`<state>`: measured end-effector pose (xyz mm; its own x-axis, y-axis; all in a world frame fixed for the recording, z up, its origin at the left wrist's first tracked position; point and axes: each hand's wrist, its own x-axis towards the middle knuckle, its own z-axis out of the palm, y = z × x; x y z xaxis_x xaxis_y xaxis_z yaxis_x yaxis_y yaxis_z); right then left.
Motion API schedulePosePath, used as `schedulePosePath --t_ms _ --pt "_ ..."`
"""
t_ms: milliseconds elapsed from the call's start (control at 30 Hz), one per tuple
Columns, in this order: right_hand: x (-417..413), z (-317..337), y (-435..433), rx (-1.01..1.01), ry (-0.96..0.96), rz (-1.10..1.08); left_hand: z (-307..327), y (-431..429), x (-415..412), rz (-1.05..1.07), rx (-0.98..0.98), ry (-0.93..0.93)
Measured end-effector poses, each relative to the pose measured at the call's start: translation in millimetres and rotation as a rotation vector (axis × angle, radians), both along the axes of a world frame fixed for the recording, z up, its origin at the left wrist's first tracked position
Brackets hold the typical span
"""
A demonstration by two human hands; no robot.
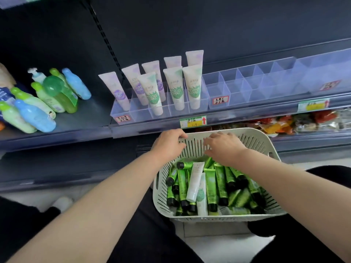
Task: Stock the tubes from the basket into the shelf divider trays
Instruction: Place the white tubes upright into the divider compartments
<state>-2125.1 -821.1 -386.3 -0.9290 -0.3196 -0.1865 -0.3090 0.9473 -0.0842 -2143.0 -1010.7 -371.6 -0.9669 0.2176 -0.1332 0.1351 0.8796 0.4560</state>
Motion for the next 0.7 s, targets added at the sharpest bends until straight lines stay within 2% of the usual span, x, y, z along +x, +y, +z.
schedulePosePath --t_ms 133,300,567,700 --pt "8.9 -43.8 5.5 0.015 -0.146 -0.008 -55.0 11.1 14.4 -0.022 -0.090 -0.243" --pt "22.6 -81.1 14.2 0.028 -0.251 -0.025 -107.0 28.9 23.3 -0.017 -0.166 -0.375" --pt "24.8 -101.5 29.7 -0.066 -0.309 -0.055 -132.6 60.9 10.8 0.044 -0.403 -0.369" --pt "20.2 -106.3 31.6 -0.078 -0.311 -0.061 -127.4 65.3 7.6 0.015 -0.414 -0.405"
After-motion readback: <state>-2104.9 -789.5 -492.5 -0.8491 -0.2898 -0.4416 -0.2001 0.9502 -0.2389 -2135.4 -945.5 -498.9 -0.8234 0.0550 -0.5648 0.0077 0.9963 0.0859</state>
